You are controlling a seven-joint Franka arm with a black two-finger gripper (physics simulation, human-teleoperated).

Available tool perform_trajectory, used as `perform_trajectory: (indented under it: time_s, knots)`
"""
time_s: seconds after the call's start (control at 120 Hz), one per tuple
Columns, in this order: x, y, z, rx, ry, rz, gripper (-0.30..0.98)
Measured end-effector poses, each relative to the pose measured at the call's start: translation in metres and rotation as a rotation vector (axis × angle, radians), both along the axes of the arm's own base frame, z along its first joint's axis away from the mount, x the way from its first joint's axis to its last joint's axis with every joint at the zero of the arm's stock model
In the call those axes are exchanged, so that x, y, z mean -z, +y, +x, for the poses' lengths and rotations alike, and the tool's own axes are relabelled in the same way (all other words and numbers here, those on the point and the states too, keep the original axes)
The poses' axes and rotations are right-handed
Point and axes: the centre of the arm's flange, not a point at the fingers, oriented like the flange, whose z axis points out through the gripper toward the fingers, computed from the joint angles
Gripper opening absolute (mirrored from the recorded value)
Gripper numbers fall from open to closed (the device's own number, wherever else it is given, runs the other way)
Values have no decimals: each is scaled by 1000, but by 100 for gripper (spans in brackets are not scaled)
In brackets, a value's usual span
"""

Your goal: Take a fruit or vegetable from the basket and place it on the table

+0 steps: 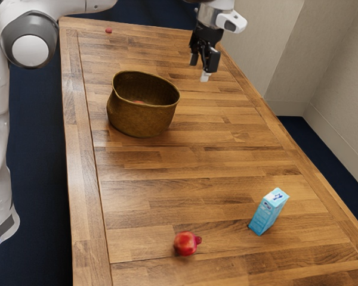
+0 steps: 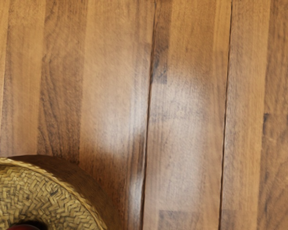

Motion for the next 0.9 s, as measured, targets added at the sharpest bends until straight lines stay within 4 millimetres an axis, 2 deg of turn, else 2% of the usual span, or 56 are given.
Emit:
perform_trajectory:
  time_s: [0.192, 0.217, 0.267, 0.308, 0.342, 0.383, 0.617, 0.667, 0.708, 0.742, 0.825, 0.9]
  knots:
    - [-7, -2, 0, 10, -29, -5, 69]
    - [-16, -2, -2, 11, -47, -6, 69]
    - [-65, -3, -24, 16, -145, -3, 69]
    - [-94, -4, -42, 20, -202, -3, 69]
    - [-106, -4, -51, 20, -223, -3, 69]
    - [-109, -2, -56, 18, -223, -5, 69]
    - [-82, 5, -45, 9, -137, -12, 69]
    - [-65, 4, -51, 13, -93, -24, 69]
    - [-50, 3, -69, 19, -62, -36, 68]
    - [-36, 15, -83, 2, -44, -43, 68]
    - [3, 60, -113, -73, -17, -61, 69]
    - [35, 85, -127, -102, -14, -56, 69]
